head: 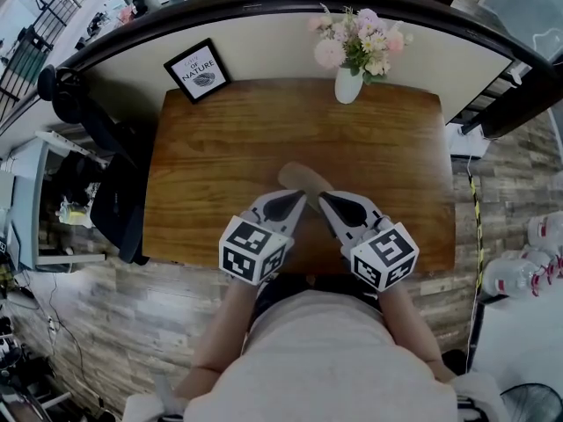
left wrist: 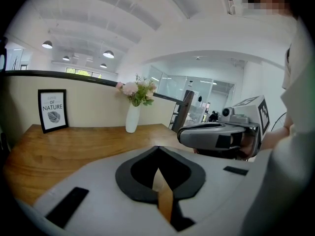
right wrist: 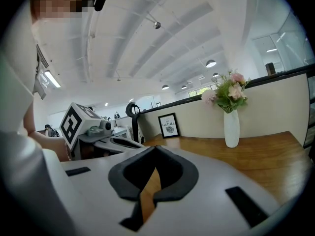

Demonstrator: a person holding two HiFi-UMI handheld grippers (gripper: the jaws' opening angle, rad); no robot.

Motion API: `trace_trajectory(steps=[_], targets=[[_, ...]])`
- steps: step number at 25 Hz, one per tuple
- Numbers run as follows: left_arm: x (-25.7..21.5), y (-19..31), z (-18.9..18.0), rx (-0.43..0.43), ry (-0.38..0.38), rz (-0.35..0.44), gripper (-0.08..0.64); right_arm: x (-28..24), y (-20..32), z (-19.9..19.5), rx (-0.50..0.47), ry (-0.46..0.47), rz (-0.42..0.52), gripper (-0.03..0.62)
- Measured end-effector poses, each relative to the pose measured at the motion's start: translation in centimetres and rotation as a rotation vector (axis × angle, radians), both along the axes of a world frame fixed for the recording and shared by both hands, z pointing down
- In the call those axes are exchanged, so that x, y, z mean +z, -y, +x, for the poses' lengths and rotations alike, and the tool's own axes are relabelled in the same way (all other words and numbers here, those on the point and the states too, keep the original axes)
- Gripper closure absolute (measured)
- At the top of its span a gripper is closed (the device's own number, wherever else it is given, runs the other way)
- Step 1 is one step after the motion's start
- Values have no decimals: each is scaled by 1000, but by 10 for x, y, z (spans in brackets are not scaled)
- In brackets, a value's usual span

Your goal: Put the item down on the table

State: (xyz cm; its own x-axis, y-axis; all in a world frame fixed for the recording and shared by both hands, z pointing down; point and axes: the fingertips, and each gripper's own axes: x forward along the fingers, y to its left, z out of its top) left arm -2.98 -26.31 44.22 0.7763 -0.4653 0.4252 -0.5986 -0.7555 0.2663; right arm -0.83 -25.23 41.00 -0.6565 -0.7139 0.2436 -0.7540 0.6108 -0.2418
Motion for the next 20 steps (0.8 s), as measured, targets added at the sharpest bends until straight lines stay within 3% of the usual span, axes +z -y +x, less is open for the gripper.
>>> trace_trajectory(steps=[20], targets=[[4, 0, 0, 6, -8, -11, 548, -1, 0, -2, 4, 7, 1, 583]])
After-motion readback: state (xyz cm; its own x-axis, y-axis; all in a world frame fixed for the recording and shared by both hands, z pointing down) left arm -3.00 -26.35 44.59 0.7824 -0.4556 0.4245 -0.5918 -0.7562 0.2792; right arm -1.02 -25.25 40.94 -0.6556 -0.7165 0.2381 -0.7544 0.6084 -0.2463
